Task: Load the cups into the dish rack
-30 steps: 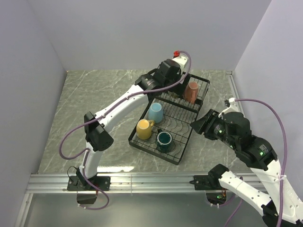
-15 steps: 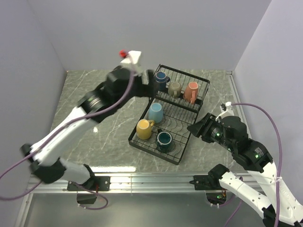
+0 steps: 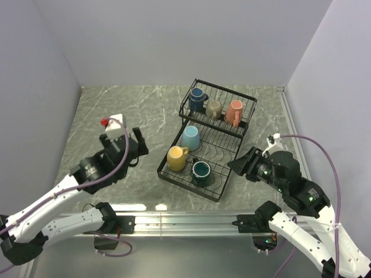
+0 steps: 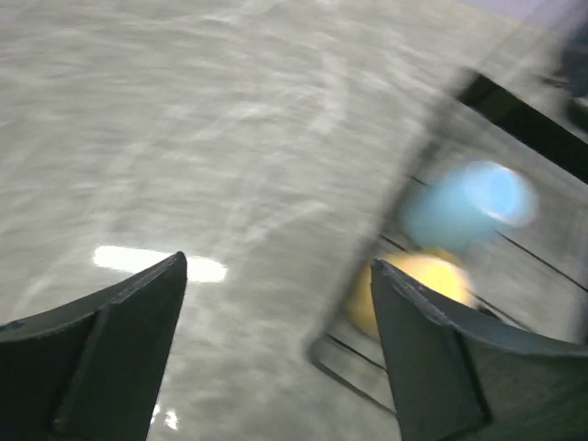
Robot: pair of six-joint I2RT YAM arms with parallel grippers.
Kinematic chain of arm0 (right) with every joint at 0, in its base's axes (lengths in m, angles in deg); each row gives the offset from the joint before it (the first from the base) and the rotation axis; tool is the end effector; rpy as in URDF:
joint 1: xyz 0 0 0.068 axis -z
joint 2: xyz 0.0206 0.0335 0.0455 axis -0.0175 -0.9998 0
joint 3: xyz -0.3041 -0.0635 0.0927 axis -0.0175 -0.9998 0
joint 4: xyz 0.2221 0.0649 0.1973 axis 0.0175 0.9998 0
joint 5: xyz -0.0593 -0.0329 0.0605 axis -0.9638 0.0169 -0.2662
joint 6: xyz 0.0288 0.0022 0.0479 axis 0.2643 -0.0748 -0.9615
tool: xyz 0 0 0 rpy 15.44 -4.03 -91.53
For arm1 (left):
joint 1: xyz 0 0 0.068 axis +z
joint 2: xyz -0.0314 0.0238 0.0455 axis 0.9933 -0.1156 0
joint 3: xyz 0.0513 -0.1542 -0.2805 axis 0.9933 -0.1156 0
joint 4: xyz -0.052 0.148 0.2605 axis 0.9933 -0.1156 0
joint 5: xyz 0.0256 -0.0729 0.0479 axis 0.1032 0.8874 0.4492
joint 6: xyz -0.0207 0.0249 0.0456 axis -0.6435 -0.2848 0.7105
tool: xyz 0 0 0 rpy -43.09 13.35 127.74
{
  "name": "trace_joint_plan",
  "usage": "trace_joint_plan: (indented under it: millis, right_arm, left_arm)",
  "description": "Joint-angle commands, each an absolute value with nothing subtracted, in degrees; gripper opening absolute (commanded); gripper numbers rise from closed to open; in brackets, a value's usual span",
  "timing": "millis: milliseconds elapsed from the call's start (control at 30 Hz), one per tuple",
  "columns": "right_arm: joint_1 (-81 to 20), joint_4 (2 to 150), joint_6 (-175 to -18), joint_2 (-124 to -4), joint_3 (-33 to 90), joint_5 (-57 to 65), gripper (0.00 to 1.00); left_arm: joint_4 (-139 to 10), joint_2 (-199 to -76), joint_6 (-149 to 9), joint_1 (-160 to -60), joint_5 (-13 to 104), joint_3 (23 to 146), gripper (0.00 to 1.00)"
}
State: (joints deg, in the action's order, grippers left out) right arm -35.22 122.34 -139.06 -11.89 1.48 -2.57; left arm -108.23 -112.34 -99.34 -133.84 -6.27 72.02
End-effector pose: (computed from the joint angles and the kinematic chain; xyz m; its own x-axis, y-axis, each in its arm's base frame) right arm 0.0786 0.0545 0.3691 -0.6882 0.4530 -0.5667 -0.0872 0.7238 0.6844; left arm 0.1347 -0.1213 0.4100 -0.3761 -0.2833 -0.8822 -0.0767 0.9584 -0.2751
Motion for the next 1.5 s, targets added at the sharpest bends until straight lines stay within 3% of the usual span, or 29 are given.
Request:
trace_joint_plan:
  millis: [0, 67, 200, 400, 900, 1100, 1233, 1333, 1467]
  right_arm:
    - [-35.01, 119.39, -138.92, -10.15, 0.45, -2.44, 0.55]
    - [-34.93, 119.65, -138.66, -10.06, 0.45, -2.70, 0.55]
    - [-35.02, 121.32, -138.74, -9.18, 1.33, -3.76, 0.55]
    - [-35.01, 124.31, -139.71, -5.23, 0.72, -3.85, 0.55]
    - [-34.93, 131.16, -137.51, -7.77, 7.21, -3.85, 0.55]
    - [-35.01, 132.40, -138.92, -8.47, 8.18, -3.94, 0.55]
    - [-34.93, 131.35, -139.01, -9.09, 8.53, -4.98, 0.56]
    - [-34.93, 130.20, -137.96, -9.79, 8.62, -5.08, 0.56]
    - [-34.93, 126.61, -136.37, -10.32, 9.15, -4.20, 0.59]
  left_arm:
    - [-107.13, -108.10, -106.43, -133.73, -25.14, 62.02, 0.87]
    - [-102.78, -106.17, -104.81, -132.24, -29.11, 59.35, 0.92]
    - [-84.79, -103.35, -84.01, -125.74, -19.32, 50.23, 0.98]
    - [-65.27, -103.69, -81.42, -108.87, -7.00, 39.15, 0.99]
    - [-14.35, -133.82, -71.67, -90.49, 12.69, 27.36, 0.99]
    - [-10.48, -140.52, -71.57, -85.30, 17.10, 31.91, 0.99]
    - [-5.10, -143.96, -69.91, -83.63, 26.65, 30.42, 0.99]
    - [3.73, -145.79, -69.46, -83.63, 27.22, 26.12, 0.99]
    - [2.82, -145.54, -69.46, -83.63, 26.86, 26.21, 0.96]
